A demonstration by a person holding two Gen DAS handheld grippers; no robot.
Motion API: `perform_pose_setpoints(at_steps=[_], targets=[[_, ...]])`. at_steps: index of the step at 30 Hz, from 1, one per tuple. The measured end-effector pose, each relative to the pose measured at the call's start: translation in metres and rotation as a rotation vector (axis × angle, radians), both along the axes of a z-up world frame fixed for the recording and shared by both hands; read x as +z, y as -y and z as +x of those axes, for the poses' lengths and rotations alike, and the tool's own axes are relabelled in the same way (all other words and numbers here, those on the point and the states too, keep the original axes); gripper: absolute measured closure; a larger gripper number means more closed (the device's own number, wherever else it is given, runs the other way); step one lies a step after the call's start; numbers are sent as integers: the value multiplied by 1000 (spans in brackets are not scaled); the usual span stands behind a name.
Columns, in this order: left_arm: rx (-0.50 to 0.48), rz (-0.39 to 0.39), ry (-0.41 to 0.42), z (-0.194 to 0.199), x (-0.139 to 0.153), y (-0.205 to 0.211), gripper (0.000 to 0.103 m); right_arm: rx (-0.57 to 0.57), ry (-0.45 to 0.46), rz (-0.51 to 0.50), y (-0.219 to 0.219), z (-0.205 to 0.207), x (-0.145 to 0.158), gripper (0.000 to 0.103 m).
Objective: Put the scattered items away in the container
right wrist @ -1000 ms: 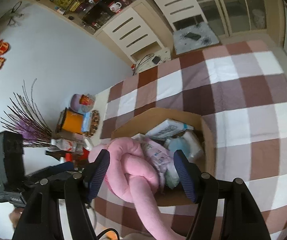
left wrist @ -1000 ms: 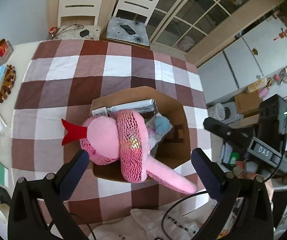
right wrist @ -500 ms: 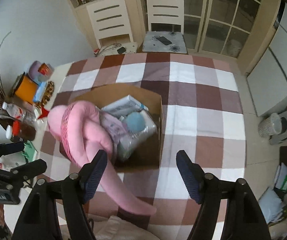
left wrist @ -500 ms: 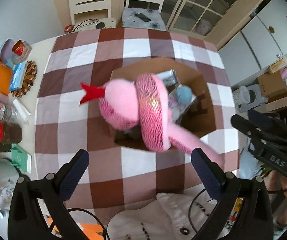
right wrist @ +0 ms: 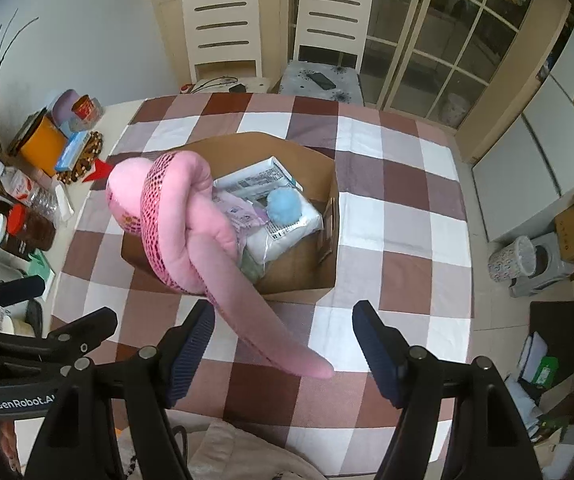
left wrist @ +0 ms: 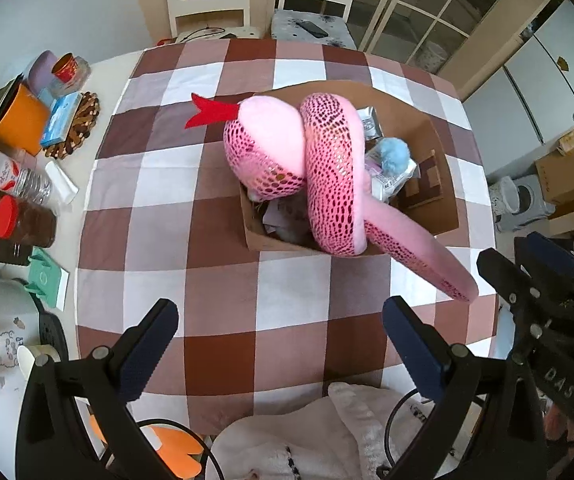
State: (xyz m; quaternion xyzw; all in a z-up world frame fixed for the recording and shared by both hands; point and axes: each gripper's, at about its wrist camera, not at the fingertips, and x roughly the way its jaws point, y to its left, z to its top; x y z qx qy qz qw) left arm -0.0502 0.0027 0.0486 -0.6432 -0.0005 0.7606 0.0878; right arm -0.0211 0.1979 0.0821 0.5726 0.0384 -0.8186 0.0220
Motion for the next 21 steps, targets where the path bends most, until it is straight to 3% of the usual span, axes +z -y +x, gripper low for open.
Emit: perform_pose_setpoints(at_steps=[14, 21], targets=[[14, -20, -13, -4, -3, 5, 0, -29, 7, -21, 3, 0, -6, 29], [-6, -85, -14, -11, -7, -6, 0, -34, 21, -34, 1, -3, -10, 30]])
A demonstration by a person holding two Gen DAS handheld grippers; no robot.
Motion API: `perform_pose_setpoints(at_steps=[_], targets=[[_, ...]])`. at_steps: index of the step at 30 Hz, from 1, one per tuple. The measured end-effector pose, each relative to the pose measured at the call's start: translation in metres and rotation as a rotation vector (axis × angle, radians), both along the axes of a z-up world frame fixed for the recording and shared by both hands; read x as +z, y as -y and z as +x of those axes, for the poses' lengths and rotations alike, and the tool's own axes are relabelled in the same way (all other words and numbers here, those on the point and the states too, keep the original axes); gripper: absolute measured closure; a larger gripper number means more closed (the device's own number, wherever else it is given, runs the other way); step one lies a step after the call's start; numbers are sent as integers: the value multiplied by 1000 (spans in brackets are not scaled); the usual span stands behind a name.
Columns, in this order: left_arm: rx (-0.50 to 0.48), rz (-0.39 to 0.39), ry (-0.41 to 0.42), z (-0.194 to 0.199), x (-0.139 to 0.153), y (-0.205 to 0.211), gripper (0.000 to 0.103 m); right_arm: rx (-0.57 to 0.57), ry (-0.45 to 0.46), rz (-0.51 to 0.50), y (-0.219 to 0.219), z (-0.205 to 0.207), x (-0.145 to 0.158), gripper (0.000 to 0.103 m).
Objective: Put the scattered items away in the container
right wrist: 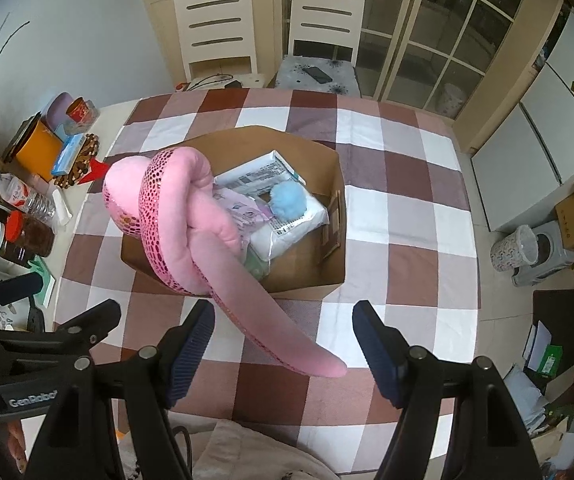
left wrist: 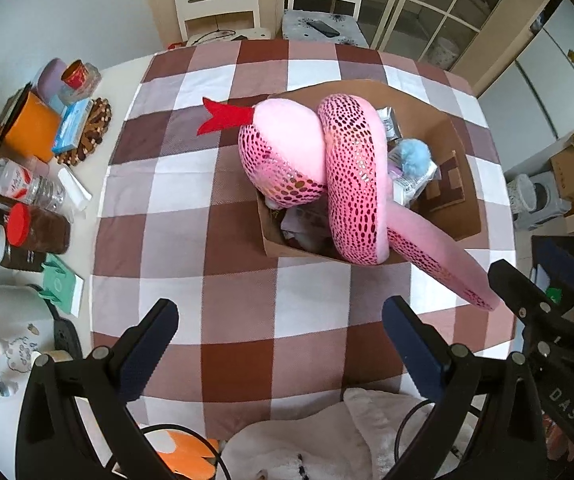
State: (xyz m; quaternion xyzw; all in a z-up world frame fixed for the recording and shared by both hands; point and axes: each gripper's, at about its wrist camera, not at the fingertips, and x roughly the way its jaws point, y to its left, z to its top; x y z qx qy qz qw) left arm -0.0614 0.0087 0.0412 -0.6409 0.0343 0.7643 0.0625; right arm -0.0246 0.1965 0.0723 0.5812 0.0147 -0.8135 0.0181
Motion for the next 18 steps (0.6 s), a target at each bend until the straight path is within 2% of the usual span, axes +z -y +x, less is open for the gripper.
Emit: perform_pose_setpoints(at_steps=[3, 10, 14, 18], targets=[[-3, -9, 2, -3, -2, -3, 0, -4, -4, 6, -1, -1, 0, 29], [-14, 26, -1, -6, -2, -9, 0, -31, 2, 5, -13, -6, -3, 29], [-26, 157, -16, -6, 4, -9, 0, -47, 16, 18, -19, -8, -8, 29], [-49, 107, -61, -6, 13, -18, 0, -47, 24, 18, -21, -9, -11, 29]])
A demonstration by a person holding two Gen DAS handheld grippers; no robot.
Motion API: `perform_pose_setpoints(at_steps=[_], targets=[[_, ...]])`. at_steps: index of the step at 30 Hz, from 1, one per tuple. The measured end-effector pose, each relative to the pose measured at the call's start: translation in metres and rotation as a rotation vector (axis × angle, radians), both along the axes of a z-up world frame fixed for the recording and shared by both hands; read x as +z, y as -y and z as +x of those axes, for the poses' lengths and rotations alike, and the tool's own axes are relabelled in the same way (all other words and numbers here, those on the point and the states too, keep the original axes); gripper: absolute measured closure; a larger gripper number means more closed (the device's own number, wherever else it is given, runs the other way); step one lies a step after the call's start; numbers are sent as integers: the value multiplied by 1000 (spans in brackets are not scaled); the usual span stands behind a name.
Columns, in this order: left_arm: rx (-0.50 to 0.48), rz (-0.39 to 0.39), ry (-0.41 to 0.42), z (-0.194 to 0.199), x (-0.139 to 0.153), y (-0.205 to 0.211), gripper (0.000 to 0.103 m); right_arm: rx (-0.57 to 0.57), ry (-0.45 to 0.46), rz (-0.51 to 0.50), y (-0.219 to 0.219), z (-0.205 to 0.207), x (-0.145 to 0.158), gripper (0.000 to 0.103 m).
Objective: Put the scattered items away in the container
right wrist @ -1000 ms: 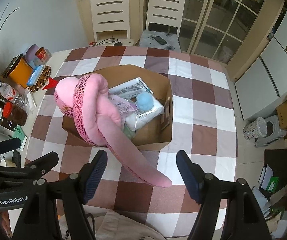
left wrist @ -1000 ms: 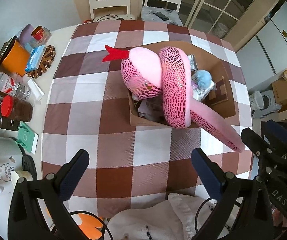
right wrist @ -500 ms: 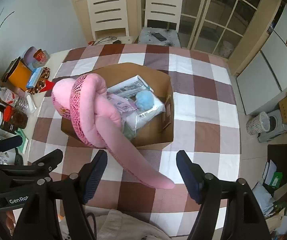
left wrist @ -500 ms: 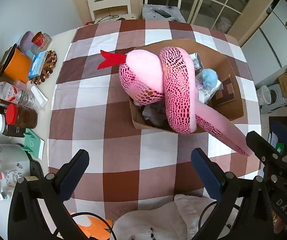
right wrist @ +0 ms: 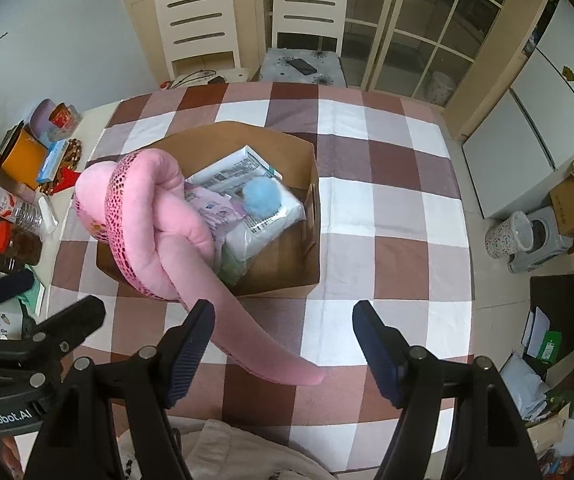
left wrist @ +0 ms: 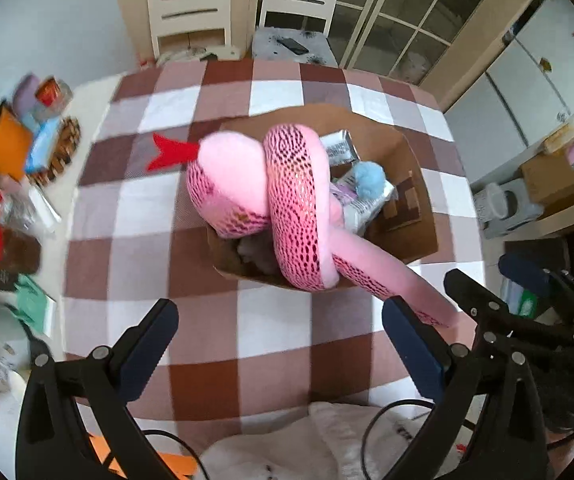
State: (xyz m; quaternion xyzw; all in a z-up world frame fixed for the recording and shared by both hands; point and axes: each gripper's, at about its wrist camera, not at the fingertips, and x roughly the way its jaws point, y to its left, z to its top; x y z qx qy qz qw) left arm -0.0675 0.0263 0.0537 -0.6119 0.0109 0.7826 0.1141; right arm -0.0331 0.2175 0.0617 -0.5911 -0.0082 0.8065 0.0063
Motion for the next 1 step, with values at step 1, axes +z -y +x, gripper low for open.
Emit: perform_pose_setpoints(at_steps=[1], targets=[[-1, -13, -4, 0, 1, -2, 0, 1, 0, 2, 0, 0, 0, 29]])
